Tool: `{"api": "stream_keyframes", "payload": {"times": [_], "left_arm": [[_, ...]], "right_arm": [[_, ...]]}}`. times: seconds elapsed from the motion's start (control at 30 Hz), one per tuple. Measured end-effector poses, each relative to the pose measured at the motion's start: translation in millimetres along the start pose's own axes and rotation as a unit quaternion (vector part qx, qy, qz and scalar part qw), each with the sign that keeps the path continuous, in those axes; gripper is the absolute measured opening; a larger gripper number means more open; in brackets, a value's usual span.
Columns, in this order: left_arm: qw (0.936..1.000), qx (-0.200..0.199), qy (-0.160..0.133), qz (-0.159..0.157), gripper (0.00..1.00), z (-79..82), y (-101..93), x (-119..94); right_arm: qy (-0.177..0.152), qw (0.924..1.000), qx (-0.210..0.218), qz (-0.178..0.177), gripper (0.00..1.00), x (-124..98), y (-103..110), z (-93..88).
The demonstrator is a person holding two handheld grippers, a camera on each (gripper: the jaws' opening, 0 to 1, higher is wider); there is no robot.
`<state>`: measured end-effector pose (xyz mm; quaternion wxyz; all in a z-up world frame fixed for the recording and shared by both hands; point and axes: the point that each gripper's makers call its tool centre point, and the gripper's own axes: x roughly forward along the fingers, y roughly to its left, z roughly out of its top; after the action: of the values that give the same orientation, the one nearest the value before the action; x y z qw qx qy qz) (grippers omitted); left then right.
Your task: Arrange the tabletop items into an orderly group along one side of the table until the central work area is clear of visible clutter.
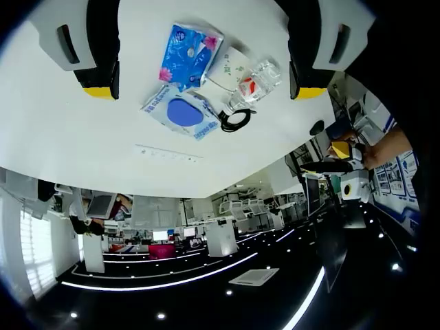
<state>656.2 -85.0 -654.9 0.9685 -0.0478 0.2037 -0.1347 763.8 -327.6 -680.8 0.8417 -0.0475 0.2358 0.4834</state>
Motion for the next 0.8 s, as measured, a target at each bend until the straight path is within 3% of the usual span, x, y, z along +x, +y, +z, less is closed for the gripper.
{"api": "stream_keyframes", "payload": {"times": [0.8], "left_arm": [[1.0, 0.001, 0.003, -0.002, 1.0, -1.4, 1.8, -4.0]], "right_arm": [[0.005, 1.0, 0.002, -0.001, 0.99, -1.1, 1.9, 0.2]]}}
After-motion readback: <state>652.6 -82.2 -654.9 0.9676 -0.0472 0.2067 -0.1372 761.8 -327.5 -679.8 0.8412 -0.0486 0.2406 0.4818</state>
